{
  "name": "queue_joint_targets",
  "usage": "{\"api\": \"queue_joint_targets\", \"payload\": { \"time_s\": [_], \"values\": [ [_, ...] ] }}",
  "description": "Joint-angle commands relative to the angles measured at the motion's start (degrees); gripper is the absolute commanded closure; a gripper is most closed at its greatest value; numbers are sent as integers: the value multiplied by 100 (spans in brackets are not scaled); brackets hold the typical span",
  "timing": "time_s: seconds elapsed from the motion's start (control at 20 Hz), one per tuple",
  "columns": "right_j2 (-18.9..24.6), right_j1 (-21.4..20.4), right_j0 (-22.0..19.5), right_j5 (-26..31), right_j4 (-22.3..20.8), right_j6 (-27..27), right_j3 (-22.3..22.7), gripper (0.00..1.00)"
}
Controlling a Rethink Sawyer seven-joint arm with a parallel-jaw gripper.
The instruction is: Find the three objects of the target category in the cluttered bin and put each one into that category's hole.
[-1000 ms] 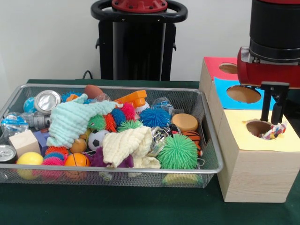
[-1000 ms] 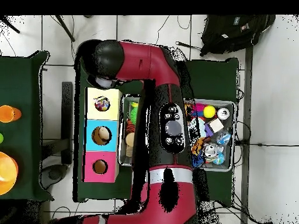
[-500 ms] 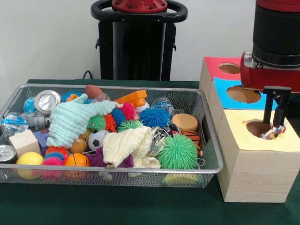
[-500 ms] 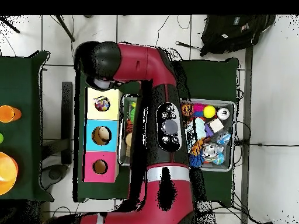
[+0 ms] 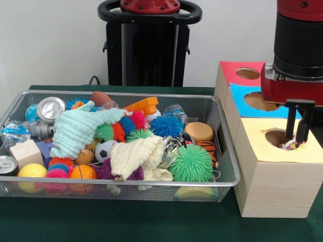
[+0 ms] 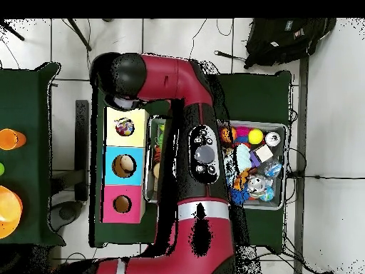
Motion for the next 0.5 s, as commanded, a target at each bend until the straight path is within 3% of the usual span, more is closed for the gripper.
{"api": "queue_joint_targets", "payload": {
  "time_s": [0.05, 0.5],
  "values": [
    [387, 257, -19, -499, 3, 288, 652, 100],
    [521, 275, -92, -371, -47, -205, 754, 100]
  ]
}}
